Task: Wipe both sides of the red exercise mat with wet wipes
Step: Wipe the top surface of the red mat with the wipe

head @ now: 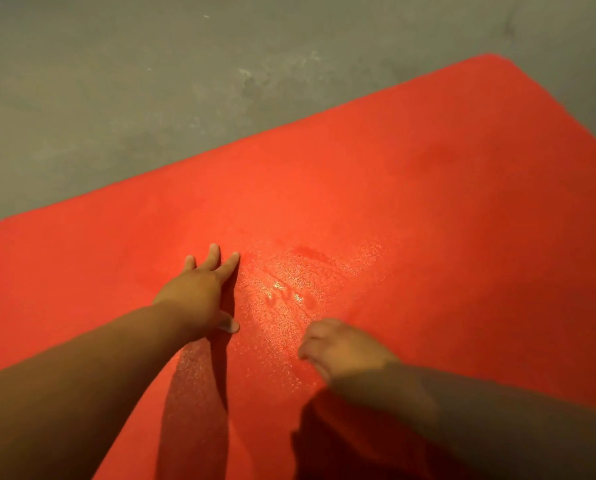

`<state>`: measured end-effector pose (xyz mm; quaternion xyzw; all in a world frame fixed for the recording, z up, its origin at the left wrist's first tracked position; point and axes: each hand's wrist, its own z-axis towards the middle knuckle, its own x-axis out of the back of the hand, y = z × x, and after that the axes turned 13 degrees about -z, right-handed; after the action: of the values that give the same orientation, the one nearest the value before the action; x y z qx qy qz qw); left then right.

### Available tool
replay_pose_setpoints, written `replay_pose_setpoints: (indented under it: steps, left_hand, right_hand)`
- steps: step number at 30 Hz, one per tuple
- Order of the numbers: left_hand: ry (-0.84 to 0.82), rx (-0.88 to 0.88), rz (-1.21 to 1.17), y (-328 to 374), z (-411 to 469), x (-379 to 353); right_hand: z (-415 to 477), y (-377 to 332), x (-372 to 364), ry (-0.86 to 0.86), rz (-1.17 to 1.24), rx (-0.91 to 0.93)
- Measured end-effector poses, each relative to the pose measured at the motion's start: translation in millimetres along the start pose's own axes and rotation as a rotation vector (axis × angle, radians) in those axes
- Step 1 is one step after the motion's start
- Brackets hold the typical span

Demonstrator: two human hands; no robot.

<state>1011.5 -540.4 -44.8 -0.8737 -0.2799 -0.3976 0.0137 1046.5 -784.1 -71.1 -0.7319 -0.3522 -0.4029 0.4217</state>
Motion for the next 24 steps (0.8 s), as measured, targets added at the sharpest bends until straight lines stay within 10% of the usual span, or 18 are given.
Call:
replay_pose_setpoints:
  steps: [8, 16, 21, 24]
  left_hand:
    - [0.019, -0.021, 0.001, -2.3, -1.0, 0.4]
    - [-0.011, -0.019, -0.009, -2.6, 0.2, 2.1]
    - [-0.056, -0.016, 0.036, -0.2, -3.6, 7.3]
    - [-0.090, -0.046, 0.115, 1.8, -2.0, 17.2]
  right_hand:
    - [20.0, 116.1, 60.2, 0.252, -0.191, -0.692]
    - [-6.5, -1.3, 14.5, -0.139, -0.213, 0.363]
    - [51.7, 87.8, 64.7, 0.137, -0.235, -0.462]
    - [56.9, 58.4, 49.6, 0.174, -0.266, -0.584]
